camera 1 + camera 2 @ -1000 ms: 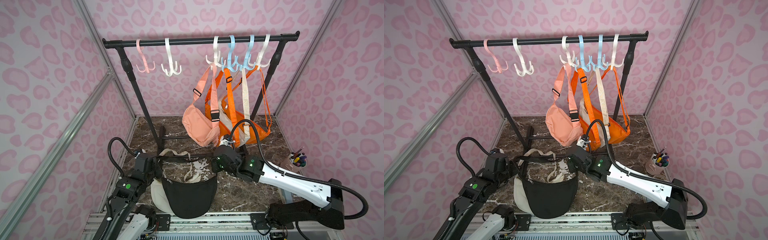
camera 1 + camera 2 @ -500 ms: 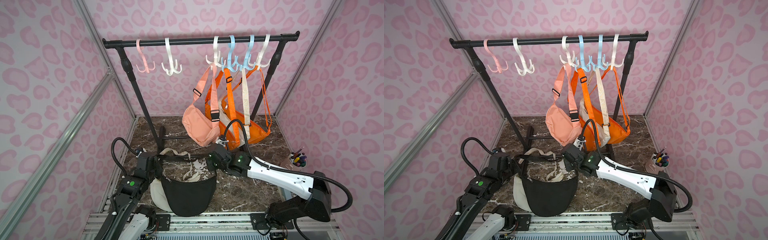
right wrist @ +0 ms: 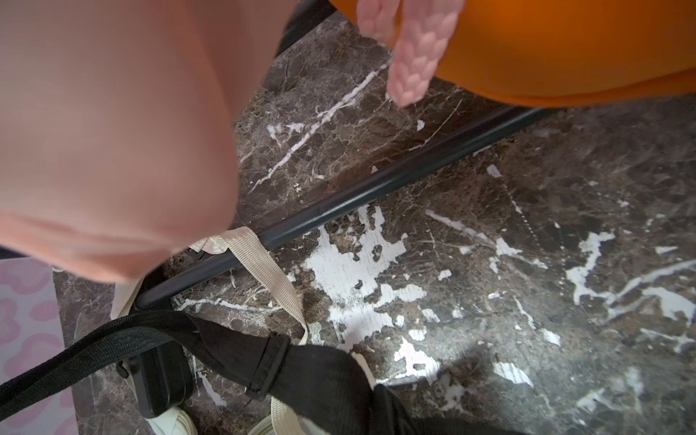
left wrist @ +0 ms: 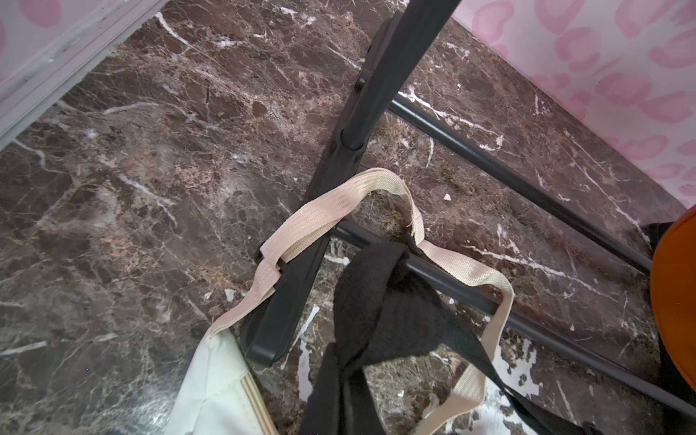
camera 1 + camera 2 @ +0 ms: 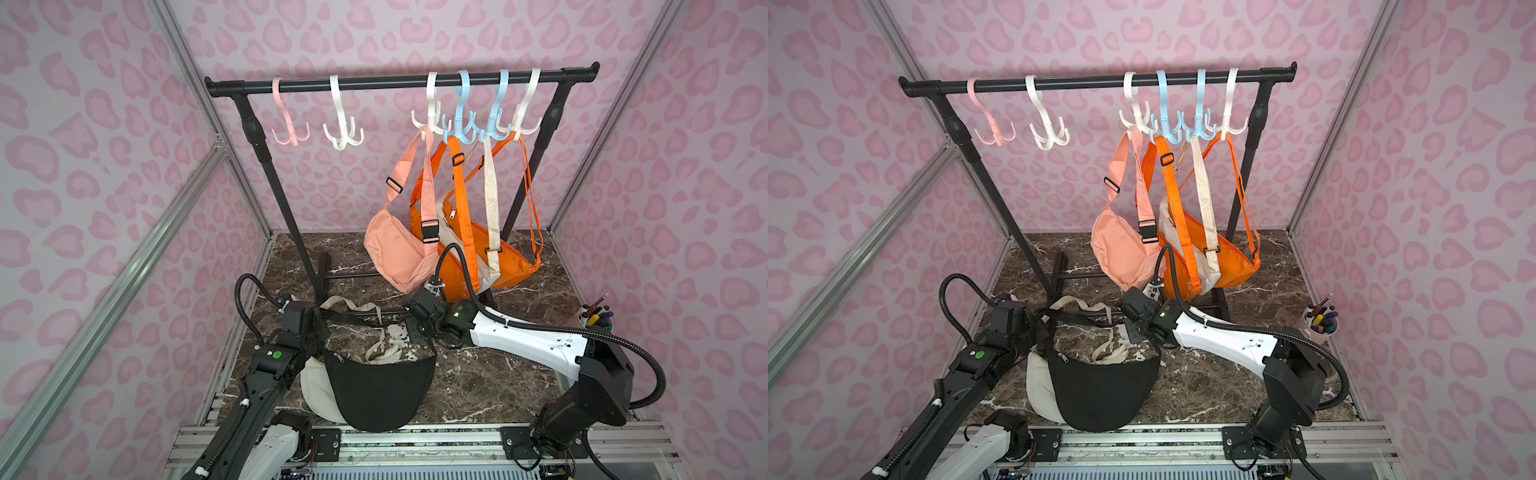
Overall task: Take the bag off the hook
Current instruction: Place the bag inside the bag.
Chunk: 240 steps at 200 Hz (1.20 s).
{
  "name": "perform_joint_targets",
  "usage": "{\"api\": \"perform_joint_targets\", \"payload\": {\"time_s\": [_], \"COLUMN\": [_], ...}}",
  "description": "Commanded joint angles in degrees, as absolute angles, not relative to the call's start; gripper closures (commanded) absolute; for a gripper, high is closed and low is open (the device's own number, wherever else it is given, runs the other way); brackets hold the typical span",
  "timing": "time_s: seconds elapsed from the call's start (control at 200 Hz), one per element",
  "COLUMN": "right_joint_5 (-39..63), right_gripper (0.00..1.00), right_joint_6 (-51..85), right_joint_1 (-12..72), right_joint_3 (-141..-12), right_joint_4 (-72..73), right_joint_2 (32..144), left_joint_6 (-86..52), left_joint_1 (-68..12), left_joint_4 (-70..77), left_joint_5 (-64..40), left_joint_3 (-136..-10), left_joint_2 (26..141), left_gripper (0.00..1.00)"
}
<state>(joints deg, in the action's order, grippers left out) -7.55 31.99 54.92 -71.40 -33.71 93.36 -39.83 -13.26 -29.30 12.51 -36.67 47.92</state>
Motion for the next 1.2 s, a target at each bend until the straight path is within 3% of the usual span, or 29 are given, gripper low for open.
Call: {"api": "perform_joint_targets", "payload": {"time_s": [0.0,0.225,0.345,0.44,0.53,0.575,0.85,1.0,1.195], "right_joint_5": [-7.0,-6.3,-5.7,-5.3,-5.2,-5.2,-6.9,-8.0,-8.5], "right_gripper": [1.00,1.00,1.00,0.94,0.82,0.76,0.50,0.47,0.48], "right_joint_6": [33.4,33.3,33.5,33.9,34.0,34.1,34.5,34.5,33.3], "right_joint_1": [54.0,52.9,52.7,52.5,52.5,52.5,52.6,52.7,53.5], "right_joint_3": [-70.5,-69.8,-69.4,-69.7,-70.5,-70.8,-71.0,-70.5,-69.6], "right_joint_4": [-32.5,-32.4,-32.5,-33.0,-33.8,-34.0,-35.2,-35.2,-33.1], "right_joint_2": [94.1,95.6,96.6,97.6,98.6,98.8,97.2,95.4,92.5], "left_joint_6": [-38.8,-39.0,-39.3,-39.5,-39.9,-40.1,-40.1,-40.1,-39.4], "left_joint_1": [-13.2,-12.9,-12.6,-12.3,-12.2,-12.1,-12.0,-12.1,-12.0], "left_joint_4": [-25.0,-24.8,-24.3,-24.5,-25.2,-25.7,-27.4,-28.8,-30.3], "left_joint_5": [11.6,10.9,10.8,10.7,10.7,11.0,12.8,14.1,14.6], "left_joint_3": [-36.7,-36.3,-35.6,-35.5,-36.1,-36.5,-37.0,-37.9,-39.4], "left_joint_2": [49.5,53.7,53.6,53.5,53.6,53.6,52.4,51.6,50.6], "left_gripper": [0.97,0.95,0.87,0.65,0.33,0.25,0.18,0.03,0.02]}}
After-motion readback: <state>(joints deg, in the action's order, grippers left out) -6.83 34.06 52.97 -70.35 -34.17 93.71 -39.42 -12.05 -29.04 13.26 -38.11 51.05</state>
